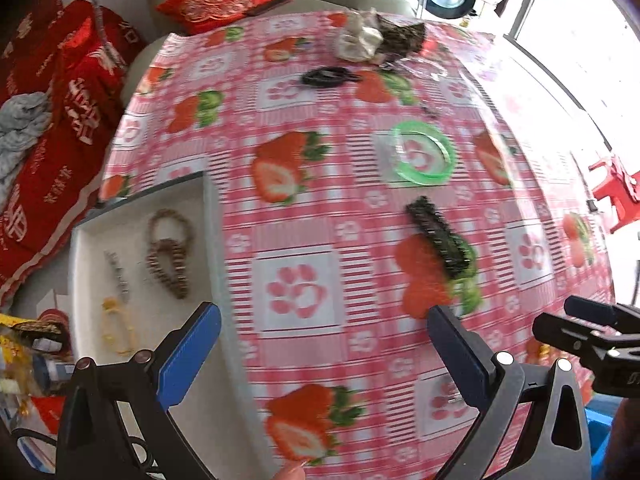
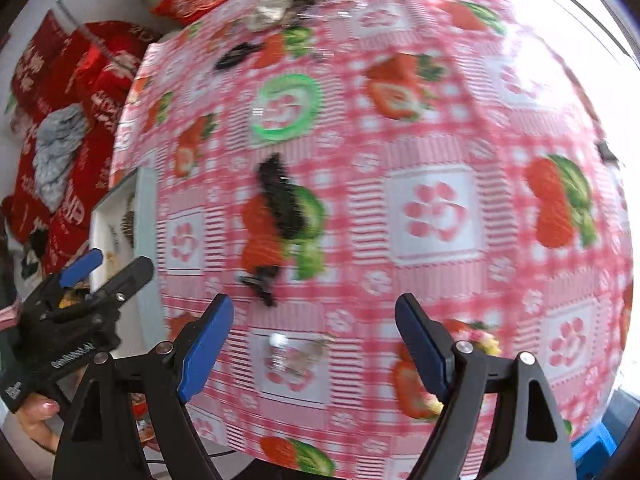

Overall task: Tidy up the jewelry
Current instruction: 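Move both tools back over the tablecloth, the right tool toward the pastel beaded bracelet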

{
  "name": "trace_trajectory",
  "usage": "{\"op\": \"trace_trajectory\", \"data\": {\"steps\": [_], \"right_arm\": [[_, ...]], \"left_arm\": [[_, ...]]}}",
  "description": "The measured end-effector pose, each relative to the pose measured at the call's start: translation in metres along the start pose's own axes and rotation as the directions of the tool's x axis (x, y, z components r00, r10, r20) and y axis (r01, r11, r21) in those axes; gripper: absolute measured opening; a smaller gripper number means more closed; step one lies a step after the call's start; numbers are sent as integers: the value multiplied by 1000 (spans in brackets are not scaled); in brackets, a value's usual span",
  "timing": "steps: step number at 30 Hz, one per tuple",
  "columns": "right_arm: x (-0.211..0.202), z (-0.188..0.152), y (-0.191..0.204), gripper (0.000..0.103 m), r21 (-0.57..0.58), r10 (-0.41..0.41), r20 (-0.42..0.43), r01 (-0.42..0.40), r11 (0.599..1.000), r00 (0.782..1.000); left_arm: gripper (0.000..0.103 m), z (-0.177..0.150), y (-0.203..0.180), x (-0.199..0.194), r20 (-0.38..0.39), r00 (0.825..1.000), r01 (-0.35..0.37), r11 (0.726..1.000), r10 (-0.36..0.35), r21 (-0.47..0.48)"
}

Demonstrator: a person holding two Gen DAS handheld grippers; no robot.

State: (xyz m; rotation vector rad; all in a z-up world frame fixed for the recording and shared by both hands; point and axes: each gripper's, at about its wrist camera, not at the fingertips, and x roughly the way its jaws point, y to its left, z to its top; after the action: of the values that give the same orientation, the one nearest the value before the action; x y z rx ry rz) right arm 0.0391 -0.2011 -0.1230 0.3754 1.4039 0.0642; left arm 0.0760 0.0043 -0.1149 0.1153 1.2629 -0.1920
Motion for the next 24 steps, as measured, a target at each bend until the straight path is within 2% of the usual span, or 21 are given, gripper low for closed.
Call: {"op": "trace_trajectory", "data": {"steps": [6, 13, 24], "right_arm": [[-9, -13, -46, 85, 70, -71, -2, 71, 995, 998], [-13, -30, -88, 85, 125, -124, -25, 126, 984, 992], [-4, -46, -116, 85, 127, -186, -58, 192, 973, 981]], "left_arm": [[103, 9, -23, 14, -29, 998, 50, 999, -51, -11], [103, 17, -41, 39, -93, 993, 67, 997, -69, -26], [103, 33, -65, 66, -124, 990, 60, 997, -65, -42]]}}
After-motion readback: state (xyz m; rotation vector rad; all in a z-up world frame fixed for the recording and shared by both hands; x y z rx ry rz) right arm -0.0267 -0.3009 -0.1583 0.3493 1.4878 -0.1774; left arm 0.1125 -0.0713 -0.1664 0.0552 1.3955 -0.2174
